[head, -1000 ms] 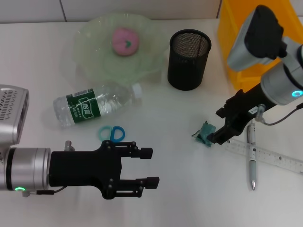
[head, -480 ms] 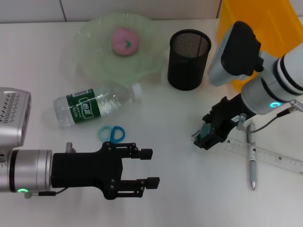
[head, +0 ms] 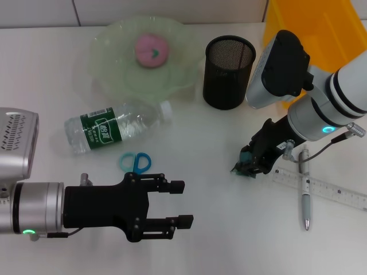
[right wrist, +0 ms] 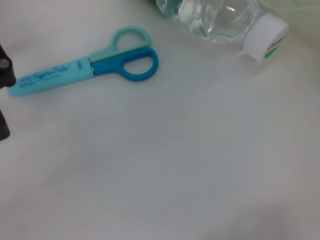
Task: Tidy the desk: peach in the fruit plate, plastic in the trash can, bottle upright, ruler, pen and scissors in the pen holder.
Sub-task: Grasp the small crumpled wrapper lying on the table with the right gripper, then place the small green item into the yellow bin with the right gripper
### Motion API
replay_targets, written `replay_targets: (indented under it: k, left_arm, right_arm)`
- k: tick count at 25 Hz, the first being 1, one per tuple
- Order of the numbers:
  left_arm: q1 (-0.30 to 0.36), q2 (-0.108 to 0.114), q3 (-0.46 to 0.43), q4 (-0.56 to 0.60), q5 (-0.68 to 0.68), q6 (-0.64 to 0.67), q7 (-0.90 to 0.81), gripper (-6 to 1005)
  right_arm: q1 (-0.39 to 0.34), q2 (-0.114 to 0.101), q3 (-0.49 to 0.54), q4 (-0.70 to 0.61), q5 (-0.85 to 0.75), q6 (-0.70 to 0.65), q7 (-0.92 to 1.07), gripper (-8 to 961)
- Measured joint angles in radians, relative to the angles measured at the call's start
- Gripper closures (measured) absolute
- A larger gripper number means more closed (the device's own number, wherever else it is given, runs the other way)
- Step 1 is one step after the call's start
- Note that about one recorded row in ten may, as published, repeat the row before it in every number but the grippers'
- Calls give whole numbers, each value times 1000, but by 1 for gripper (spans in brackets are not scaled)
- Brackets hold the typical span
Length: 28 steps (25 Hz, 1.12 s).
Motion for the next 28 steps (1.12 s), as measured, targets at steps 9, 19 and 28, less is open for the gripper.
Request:
replay_targets:
  k: [9,19,28]
  left_arm:
    - [2,0,-1,0,-1,-1,0,317]
    - [1,0,-3,-2,-2,0,1,317]
    - [1,0,-4,-3,0,0,0,317]
  right_arm:
    - [-36,0,21,-51,17,-8,-2,664]
    - [-165,0,493,-307,254,-140,-109,702]
    - [-227,-7,718,-195,473,183,-220,712]
